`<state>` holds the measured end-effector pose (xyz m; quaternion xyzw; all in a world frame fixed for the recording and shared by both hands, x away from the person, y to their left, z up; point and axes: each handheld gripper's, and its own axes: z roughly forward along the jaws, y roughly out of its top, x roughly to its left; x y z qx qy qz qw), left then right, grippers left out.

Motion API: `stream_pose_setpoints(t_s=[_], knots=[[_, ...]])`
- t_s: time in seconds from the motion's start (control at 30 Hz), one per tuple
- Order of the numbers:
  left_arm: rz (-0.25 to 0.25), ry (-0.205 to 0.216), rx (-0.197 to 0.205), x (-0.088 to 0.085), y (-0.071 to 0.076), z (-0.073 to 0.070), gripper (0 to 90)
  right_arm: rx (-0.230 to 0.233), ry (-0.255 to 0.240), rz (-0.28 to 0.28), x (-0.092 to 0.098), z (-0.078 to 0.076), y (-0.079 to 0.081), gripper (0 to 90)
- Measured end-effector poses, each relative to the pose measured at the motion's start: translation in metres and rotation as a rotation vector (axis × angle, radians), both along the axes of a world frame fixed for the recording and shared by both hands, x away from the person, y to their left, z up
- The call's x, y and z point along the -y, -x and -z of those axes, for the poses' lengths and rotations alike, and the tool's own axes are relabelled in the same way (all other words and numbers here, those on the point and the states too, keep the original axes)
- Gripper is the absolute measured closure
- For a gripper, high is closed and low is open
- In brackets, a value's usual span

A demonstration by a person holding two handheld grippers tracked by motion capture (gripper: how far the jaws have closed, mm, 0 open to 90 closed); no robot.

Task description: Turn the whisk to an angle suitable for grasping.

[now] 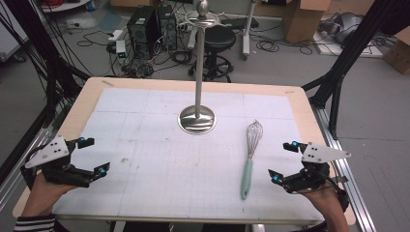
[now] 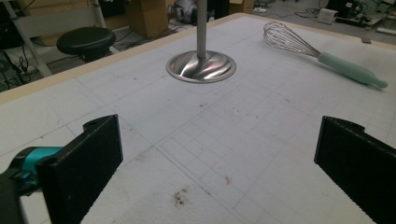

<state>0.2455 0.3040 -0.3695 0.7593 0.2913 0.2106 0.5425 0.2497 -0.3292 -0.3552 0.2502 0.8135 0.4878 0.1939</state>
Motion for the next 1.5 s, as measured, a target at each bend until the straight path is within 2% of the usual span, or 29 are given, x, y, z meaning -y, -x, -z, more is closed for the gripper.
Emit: stream_pose_setpoints(t_s=[0.1,0.27,0.37,0.4,0.53,0.67,1.03,1.1,1.17,1.4,1.43,1.47,1.5], knots=[[0.000,-0.002,0.003,0.000,0.002,-0.001,1.7,-0.022,0.042,-0.030,-0.003,-0.006,-0.002,0.6],[-0.006,-0.002,0.011,-0.002,0.004,-0.003,1.7,-0.056,0.145,-0.095,-0.009,-0.012,-0.005,0.6],[-0.007,0.000,0.008,-0.004,0.005,-0.003,1.6,-0.066,0.174,-0.112,-0.010,-0.014,-0.006,0.6],[-0.011,-0.004,0.006,-0.004,0.005,-0.002,1.6,-0.079,0.207,-0.132,-0.011,-0.016,-0.007,0.6],[-0.012,-0.004,0.005,-0.005,0.005,-0.002,1.7,-0.100,0.245,-0.154,-0.014,-0.019,-0.008,0.6],[-0.011,-0.005,0.005,-0.004,0.005,-0.002,1.7,-0.122,0.291,-0.199,-0.020,-0.021,-0.009,0.6],[-0.001,-0.006,0.006,-0.003,0.003,-0.002,1.7,-0.217,0.441,-0.294,-0.037,-0.017,-0.011,0.7],[-0.003,-0.005,0.006,-0.003,0.003,-0.002,1.7,-0.222,0.482,-0.314,-0.041,-0.015,-0.011,0.7],[0.000,-0.005,0.006,-0.003,0.003,-0.001,1.6,-0.234,0.495,-0.324,-0.044,-0.013,-0.010,0.7],[-0.002,-0.006,0.001,-0.003,0.001,0.000,1.7,-0.263,0.561,-0.385,-0.055,-0.007,-0.007,7.0],[-0.004,-0.007,0.001,-0.003,0.001,0.001,1.7,-0.277,0.573,-0.387,-0.056,-0.007,-0.005,10.3],[-0.003,-0.007,0.001,-0.003,0.001,0.001,1.7,-0.281,0.583,-0.399,-0.058,-0.006,-0.005,18.4],[-0.003,-0.009,0.001,-0.003,0.001,0.001,1.7,-0.287,0.588,-0.405,-0.059,-0.006,-0.004,20.0]])
